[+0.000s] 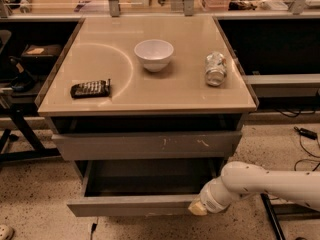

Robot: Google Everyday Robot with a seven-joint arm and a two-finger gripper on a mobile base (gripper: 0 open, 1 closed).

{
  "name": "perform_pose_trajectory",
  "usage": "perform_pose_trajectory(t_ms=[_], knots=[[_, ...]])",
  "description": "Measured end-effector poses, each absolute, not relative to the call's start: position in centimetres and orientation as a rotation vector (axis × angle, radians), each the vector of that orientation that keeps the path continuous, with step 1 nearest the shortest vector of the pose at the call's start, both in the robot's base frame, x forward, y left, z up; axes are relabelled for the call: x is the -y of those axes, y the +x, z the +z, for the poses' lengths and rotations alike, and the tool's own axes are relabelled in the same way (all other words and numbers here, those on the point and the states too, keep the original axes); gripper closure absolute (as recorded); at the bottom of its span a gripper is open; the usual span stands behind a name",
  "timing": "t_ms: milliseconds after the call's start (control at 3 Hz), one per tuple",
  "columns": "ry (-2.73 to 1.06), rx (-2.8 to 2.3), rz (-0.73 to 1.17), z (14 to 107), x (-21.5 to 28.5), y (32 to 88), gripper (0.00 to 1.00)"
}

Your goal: Close middle drawer

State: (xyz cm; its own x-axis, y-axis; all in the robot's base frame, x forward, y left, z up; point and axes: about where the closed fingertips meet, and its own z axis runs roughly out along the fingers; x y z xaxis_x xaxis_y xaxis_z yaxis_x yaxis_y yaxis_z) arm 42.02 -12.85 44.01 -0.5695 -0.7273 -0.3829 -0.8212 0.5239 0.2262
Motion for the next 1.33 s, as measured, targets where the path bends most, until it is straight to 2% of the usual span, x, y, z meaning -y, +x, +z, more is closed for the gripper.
perform_pose_trajectory(t_ms=[667,1333], knots=[[-1.202,-2.573,0.605,42.1,13.1,41.0,1.00],[-1.056,-2.552,0.551,41.1,14.1,43.1,1.00]])
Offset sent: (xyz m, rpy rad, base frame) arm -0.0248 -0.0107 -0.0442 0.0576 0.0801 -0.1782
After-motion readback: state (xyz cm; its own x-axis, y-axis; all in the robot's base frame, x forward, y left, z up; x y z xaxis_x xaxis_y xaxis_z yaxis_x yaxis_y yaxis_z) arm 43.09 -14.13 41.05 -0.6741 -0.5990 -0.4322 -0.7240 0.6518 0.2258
